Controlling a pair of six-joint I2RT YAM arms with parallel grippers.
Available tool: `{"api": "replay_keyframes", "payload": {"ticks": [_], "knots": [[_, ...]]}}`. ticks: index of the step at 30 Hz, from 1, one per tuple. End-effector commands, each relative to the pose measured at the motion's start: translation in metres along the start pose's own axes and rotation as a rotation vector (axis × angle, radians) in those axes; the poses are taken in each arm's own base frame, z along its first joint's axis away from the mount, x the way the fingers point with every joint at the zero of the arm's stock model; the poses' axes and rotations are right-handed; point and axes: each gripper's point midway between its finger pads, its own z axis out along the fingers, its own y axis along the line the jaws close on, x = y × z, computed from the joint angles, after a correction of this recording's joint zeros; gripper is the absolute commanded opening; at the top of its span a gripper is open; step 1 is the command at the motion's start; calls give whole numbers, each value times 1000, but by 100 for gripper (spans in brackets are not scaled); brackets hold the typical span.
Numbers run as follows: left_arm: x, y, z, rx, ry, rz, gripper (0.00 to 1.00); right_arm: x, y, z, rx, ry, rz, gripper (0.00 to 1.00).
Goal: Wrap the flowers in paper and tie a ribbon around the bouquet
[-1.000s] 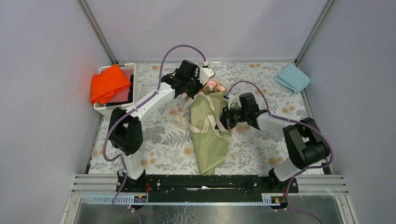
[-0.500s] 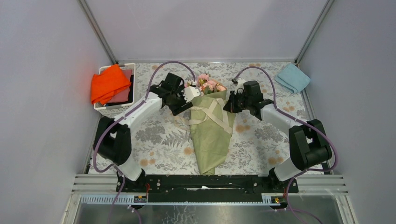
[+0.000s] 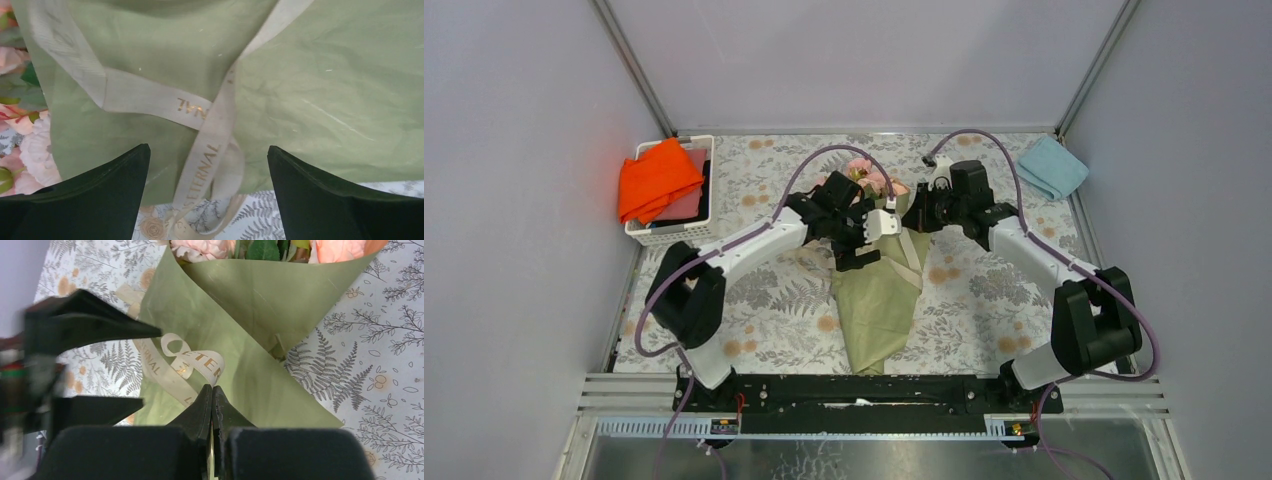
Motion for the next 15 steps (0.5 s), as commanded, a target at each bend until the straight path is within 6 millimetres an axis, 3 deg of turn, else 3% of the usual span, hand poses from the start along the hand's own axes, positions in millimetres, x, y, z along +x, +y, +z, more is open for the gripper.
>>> {"api": "replay_keyframes", "payload": {"ticks": [1,4,6,11,14,15], "knots": [[8,29,20,-105,-6,-28,92,-31,25,-23,-58,-69,4,0],[9,23,29,-70,-19,-38,88,-40,28,-29,-62,-93,24,0],[13,23,35,-61,-11,-65,78,-44,30,-33,-62,-106,43,0],[22,22,45,-54,20,-103,37,-38,42,-41,-111,-88,78,0],[19,31,44,-81,15,-141,1,-19,47,-44,-150,-56,116,0],[17,32,43,-73,6,-158,0,-13,51,-46,-173,-47,143,0]]}}
